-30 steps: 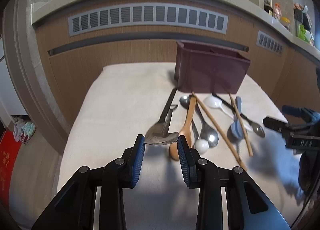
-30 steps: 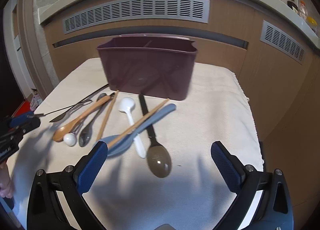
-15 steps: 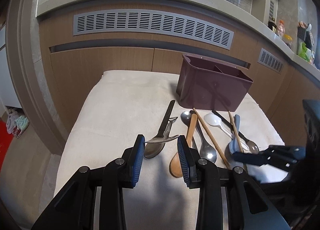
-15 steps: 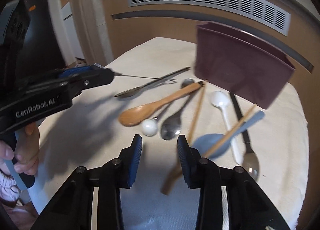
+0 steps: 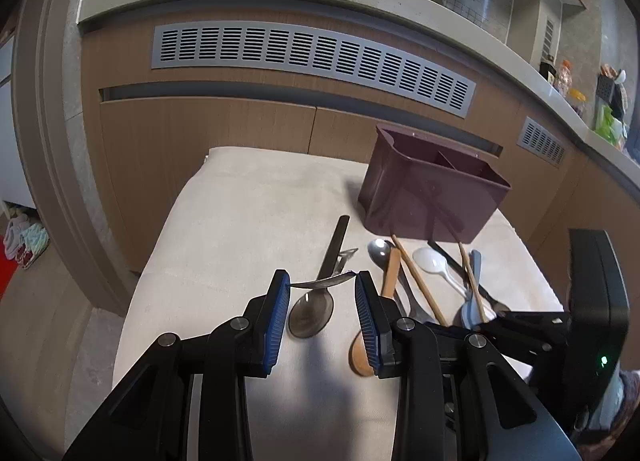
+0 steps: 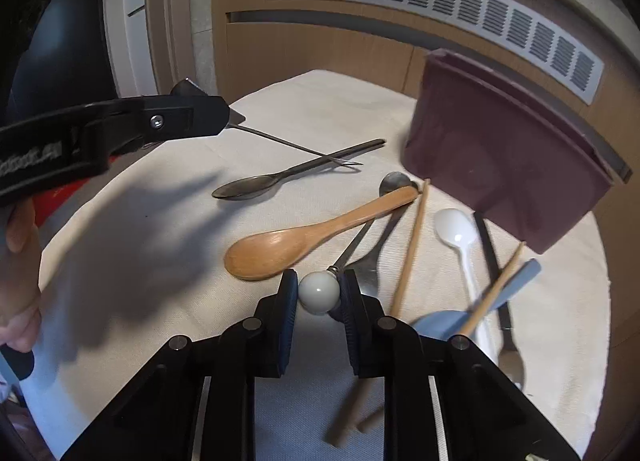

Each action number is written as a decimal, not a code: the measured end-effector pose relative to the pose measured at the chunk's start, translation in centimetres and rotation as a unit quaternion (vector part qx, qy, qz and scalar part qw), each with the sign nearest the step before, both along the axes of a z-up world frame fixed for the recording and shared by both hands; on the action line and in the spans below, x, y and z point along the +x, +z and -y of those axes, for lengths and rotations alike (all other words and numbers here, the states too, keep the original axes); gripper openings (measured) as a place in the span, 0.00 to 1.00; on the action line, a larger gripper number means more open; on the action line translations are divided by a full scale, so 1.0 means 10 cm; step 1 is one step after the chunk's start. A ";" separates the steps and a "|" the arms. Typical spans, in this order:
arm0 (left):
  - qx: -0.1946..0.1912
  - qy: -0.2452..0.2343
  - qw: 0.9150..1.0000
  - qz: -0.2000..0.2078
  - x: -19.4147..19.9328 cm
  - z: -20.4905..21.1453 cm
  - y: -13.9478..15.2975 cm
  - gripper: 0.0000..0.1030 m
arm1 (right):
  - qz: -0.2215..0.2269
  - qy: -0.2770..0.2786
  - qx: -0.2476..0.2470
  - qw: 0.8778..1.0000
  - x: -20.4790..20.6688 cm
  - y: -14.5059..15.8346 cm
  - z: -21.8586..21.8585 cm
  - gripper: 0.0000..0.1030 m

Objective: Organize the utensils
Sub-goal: 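Lower the right gripper onto the white ball-ended spoon and close on it, then grasp the dark-handled metal spoon with the left gripper while the right holds the ball spoon, then lift both held spoons up toward the maroon caddy, then lower both spoons into the caddy compartments and open both grippers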

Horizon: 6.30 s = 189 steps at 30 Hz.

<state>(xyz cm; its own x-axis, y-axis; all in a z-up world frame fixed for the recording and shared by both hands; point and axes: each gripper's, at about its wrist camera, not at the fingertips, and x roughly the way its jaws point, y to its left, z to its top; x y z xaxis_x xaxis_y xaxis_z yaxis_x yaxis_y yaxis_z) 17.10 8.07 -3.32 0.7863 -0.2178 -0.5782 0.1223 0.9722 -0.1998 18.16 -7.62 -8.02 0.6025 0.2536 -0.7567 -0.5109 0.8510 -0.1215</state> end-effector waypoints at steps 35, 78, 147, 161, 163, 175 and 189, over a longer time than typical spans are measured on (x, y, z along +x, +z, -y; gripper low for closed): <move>0.061 -0.048 0.997 0.027 0.63 0.62 0.29 0.02 | 0.026 -0.132 0.072 0.988 -0.09 0.44 1.26 0.20; 0.104 0.026 0.994 0.001 0.09 0.26 -0.08 0.34 | -0.002 -0.140 0.081 0.987 -0.26 0.32 1.33 0.20; -0.009 -0.065 0.962 0.264 -0.17 1.00 2.19 0.12 | 0.185 -0.068 0.196 0.961 -0.23 2.76 1.38 0.20; -0.031 -0.057 0.972 0.225 1.50 1.38 1.51 0.12 | 0.097 -0.077 0.246 0.961 1.12 2.07 1.52 0.20; -0.021 -0.057 0.975 0.214 1.59 1.43 1.32 0.12 | 0.078 -0.081 0.247 0.962 1.30 1.90 1.51 0.20; -0.023 -0.043 0.989 0.141 1.90 1.35 0.48 0.12 | -0.001 -0.119 0.235 0.965 1.59 1.18 1.54 0.20; -0.012 -0.052 0.995 0.081 1.80 1.24 0.50 0.12 | 0.012 -0.130 0.210 0.969 1.45 1.23 1.51 0.20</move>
